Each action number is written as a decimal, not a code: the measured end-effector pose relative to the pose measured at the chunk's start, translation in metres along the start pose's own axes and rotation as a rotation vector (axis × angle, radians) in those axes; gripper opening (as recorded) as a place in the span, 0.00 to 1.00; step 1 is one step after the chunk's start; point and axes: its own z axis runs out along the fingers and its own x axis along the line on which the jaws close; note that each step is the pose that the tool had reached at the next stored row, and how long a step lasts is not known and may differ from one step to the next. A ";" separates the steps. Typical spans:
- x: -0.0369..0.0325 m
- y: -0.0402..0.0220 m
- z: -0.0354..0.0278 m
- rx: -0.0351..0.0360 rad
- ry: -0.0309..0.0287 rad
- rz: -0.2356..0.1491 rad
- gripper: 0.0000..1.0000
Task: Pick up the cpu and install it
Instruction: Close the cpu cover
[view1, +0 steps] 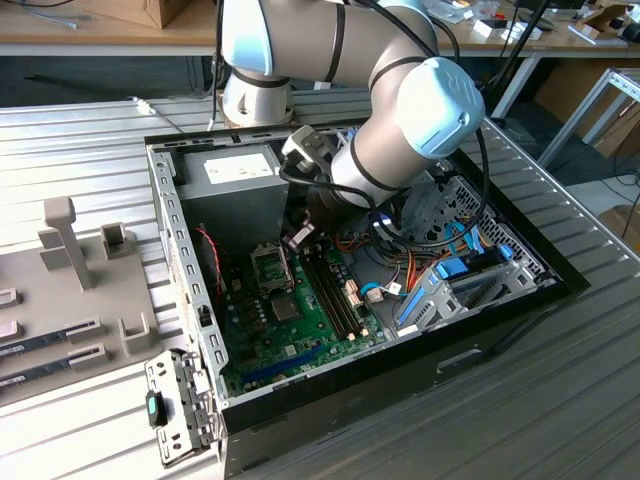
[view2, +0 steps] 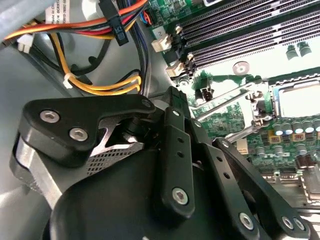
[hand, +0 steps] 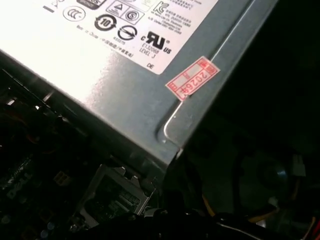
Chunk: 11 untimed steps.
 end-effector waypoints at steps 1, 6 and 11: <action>0.0000 -0.0001 0.0003 0.0000 0.0044 -0.011 0.11; 0.0001 -0.0006 0.0013 -0.0018 0.0116 -0.033 0.11; 0.0001 0.0014 -0.0037 -0.0035 0.0114 -0.036 0.11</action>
